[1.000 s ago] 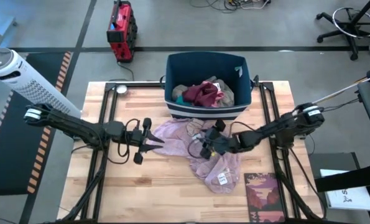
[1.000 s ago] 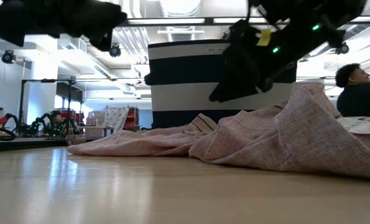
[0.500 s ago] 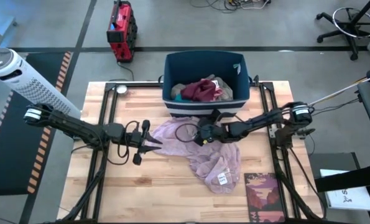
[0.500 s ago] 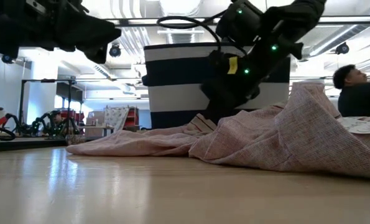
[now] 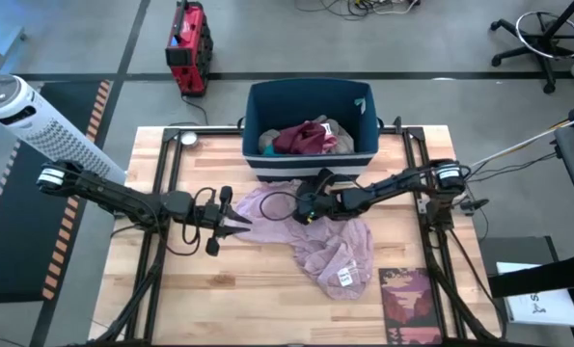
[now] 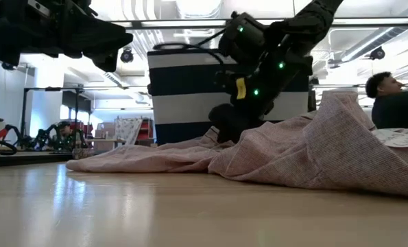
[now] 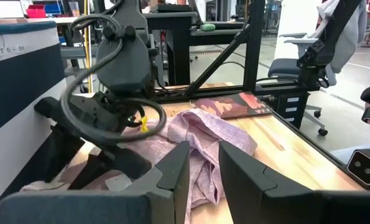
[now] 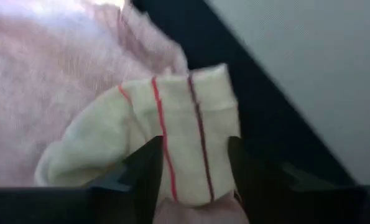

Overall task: Sort clothes
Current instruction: Put the striped sock into the blue laundry organizer

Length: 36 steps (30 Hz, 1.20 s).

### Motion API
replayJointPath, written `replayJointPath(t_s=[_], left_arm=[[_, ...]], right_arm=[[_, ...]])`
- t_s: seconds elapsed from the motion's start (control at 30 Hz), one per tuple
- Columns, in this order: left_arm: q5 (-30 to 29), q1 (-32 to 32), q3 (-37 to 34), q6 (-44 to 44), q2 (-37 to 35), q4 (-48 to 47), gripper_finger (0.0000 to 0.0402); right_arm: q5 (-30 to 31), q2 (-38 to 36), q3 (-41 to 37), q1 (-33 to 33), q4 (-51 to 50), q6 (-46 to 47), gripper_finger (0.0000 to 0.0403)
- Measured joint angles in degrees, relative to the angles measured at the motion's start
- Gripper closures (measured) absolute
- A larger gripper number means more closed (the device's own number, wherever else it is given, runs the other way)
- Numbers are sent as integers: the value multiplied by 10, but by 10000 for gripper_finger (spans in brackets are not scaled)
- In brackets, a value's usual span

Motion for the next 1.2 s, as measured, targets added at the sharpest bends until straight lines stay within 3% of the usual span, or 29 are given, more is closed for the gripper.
replayJointPath(t_s=[0.17,0.23,0.57,1.0,1.2], left_arm=[[0,0,0,0,0,0,328],[0,0,0,0,0,0,328],[0,0,0,-11,0,-1,328],[1,0,0,-11,0,-1,328],[1,0,0,-15,0,0,328]], right_arm=[[-10,2,25,0,-58,7,376],[-17,-3,34,0,-84,8,393],[-114,-75,80,30,-140,5,402],[-129,-204,83,76,-160,-32,403],[-157,-187,77,80,-174,-48,360]])
